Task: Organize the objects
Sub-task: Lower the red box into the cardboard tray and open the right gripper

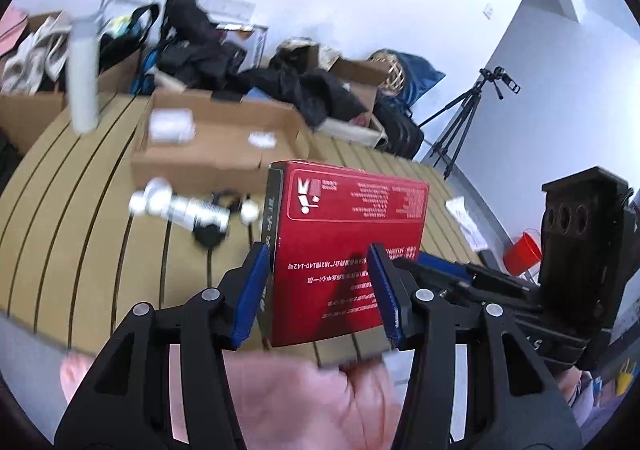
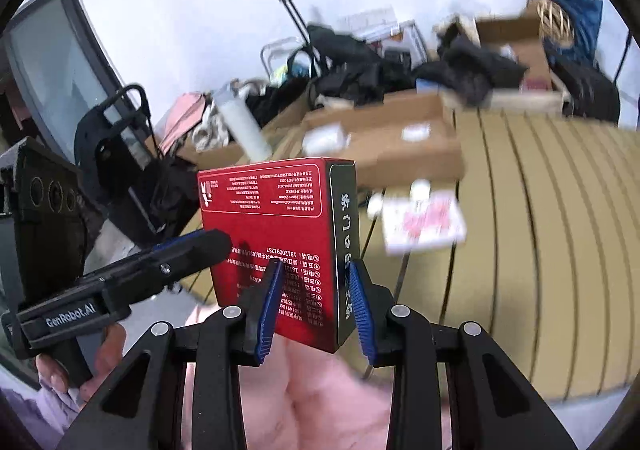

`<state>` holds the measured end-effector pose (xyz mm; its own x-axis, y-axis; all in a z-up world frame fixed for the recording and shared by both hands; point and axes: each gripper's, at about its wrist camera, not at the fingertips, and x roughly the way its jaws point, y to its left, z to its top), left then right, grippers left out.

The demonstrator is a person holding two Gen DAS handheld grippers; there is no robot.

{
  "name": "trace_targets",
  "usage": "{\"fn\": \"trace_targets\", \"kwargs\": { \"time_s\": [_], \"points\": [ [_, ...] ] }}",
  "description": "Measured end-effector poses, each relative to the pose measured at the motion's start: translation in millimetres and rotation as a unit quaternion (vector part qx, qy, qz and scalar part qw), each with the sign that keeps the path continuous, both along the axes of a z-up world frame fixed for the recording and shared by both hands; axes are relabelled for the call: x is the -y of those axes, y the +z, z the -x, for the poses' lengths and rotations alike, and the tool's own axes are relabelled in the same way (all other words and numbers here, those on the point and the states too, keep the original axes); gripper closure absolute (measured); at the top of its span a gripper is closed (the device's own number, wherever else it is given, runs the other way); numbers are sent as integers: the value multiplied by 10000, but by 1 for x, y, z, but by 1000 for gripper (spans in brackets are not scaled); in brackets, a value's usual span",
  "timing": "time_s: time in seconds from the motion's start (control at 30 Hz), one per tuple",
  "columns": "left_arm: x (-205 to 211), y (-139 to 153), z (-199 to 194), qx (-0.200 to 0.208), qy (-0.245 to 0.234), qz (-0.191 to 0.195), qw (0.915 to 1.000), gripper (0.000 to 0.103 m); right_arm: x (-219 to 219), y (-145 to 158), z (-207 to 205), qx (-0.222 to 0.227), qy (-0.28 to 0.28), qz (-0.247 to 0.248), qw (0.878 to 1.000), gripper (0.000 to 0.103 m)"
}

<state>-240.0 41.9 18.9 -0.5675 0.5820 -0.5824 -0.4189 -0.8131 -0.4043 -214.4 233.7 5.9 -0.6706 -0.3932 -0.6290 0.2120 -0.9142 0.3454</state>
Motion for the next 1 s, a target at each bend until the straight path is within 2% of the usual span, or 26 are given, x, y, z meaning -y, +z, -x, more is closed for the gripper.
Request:
{"fn": "trace_targets", "kwargs": {
  "time_s": [0.1, 0.13, 0.3, 0.47, 0.5, 0.6, 0.63, 0.7, 0.73, 0.8, 0.9, 0.93, 0.97, 1.0],
  "points": [
    [-14, 11, 55, 36, -115, 4, 9999, 57, -12, 16, 39, -155, -60, -78, 9998, 68],
    [-21, 14, 81, 67, -153, 35, 9999, 57, -18, 21, 66, -143, -103, -146, 9997, 68],
    [-43, 0, 190, 484, -164, 133, 9986, 57, -41, 21, 179, 217, -177, -135, 9995, 68],
    [-61, -42, 288, 1102, -112, 218, 9936, 57, -57, -19, 274, 791, -285, -140, 9964, 68],
    [-65, -52, 305, 1277, -78, 165, 9916, 57, -61, -27, 289, 889, -355, -141, 9953, 68],
    [-85, -88, 350, 1810, -3, 365, 9828, 58, -69, -60, 338, 1248, -622, -347, 9896, 68],
    [-90, -100, 363, 1974, 92, 392, 9795, 62, -69, -66, 346, 1277, -662, -433, 9886, 68],
    [-96, -118, 381, 2258, 211, 236, 9737, 65, -67, -85, 365, 1373, -987, -858, 9819, 68],
    [-99, -126, 386, 2362, 256, 280, 9710, 65, -69, -90, 373, 1415, -1099, -985, 9789, 69],
    [-97, -134, 388, 2460, 324, 182, 9686, 61, -70, -96, 379, 1444, -1212, -1089, 9760, 71],
    [-83, -127, 379, 2298, 461, 229, 9719, 43, -67, -89, 377, 1363, -1073, -1161, 9780, 70],
    [-76, -118, 373, 2169, 532, 391, 9740, 30, -66, -84, 374, 1313, -1017, -1200, 9788, 70],
    [-70, -110, 368, 2067, 612, 545, 9750, 25, -66, -77, 369, 1239, -996, -1243, 9794, 69],
    [-63, -99, 361, 1938, 689, 681, 9762, 23, -65, -72, 369, 1180, -982, -1254, 9802, 66]
  ]
}}
